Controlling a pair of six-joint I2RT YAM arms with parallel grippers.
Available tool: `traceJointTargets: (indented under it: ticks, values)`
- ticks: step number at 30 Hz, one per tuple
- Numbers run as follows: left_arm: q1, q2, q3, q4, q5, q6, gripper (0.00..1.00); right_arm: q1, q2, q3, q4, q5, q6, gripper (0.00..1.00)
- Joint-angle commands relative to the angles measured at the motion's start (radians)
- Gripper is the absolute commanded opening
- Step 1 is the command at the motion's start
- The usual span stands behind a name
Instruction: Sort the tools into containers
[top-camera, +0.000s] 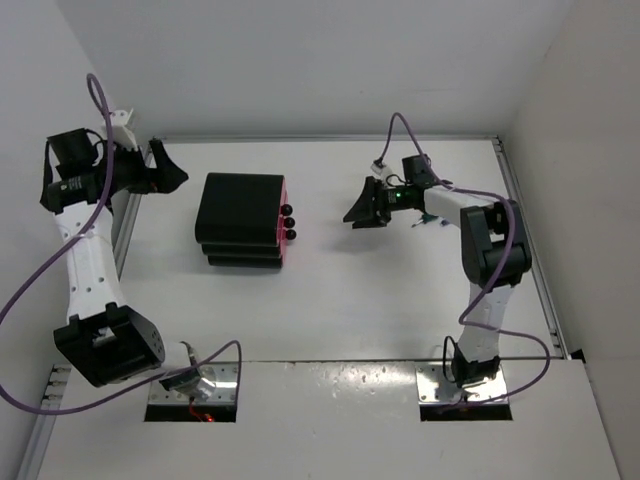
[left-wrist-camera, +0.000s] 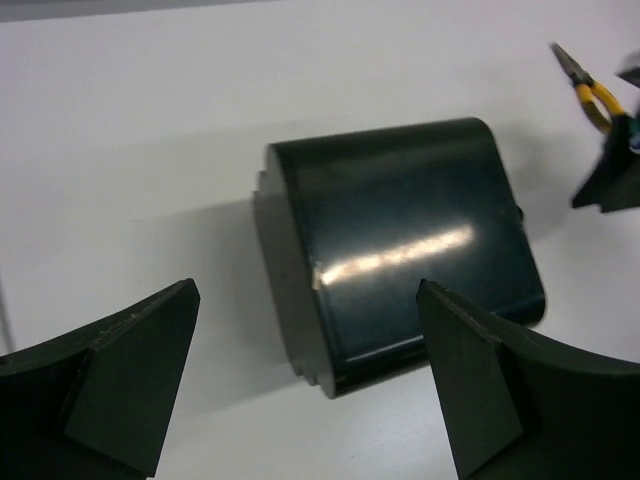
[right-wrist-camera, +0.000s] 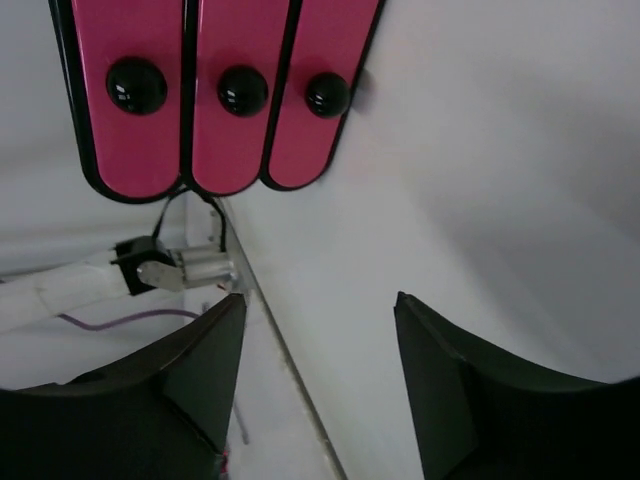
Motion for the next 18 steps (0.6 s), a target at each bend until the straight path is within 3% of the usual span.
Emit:
traceJointTargets:
  ticks: [1,5,11,18]
  values:
    - [-0.074,-0.022,-0.016,-0.051,0.074,-0.047,0.96,0.032,0.052,0.052,0.206,-0.134,0.19,0.6]
    - [-0.153,-0.022,-0.064,-0.051,0.016,-0.058,0.95,0.072,0.118,0.072,0.387,-0.145,0.373,0.55]
    - [-0.187,-0.013,-0.117,-0.016,-0.055,-0.087,0.94,0.121,0.206,0.072,0.612,-0.145,0.569,0.51]
    - [-0.229,0.028,-0.136,0.024,-0.151,-0.121,0.92,0.179,0.322,0.102,0.634,-0.097,0.632,0.47]
